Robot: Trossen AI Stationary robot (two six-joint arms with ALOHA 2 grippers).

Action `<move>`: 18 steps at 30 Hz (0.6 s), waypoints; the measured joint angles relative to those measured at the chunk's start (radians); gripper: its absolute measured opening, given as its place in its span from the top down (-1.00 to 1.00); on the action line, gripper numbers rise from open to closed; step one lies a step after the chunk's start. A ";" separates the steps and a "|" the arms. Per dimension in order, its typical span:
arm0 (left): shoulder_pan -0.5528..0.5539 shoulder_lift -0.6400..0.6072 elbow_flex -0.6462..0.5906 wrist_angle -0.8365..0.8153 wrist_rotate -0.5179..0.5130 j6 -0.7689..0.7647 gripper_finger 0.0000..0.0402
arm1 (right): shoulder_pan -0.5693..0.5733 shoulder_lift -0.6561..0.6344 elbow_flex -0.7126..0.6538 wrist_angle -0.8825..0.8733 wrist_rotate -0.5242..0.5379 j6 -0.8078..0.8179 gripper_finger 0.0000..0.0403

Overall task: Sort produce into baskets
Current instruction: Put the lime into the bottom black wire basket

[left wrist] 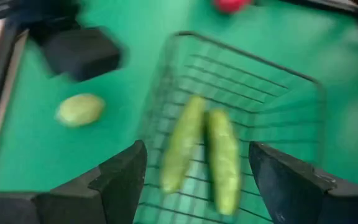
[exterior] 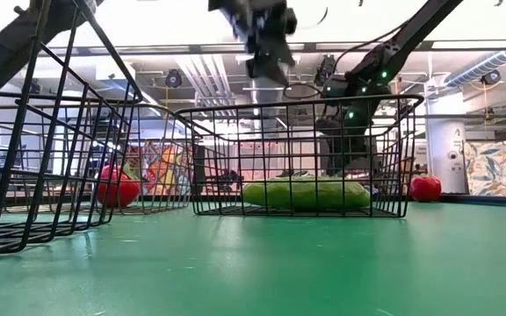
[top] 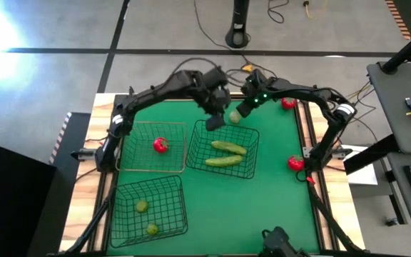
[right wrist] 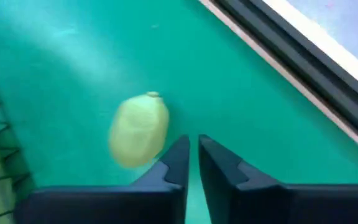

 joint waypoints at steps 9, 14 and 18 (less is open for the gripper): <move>-0.096 -0.133 -0.156 0.072 -0.002 -0.033 -0.32 | 0.006 0.041 0.014 -0.005 -0.138 0.074 0.18; -0.135 -0.283 -0.424 0.252 -0.048 -0.092 -0.32 | 0.036 0.057 0.070 -0.016 -0.136 0.111 -0.26; -0.169 -0.422 -0.655 0.472 -0.054 -0.127 -0.32 | 0.068 0.059 0.107 -0.059 -0.090 0.186 -0.53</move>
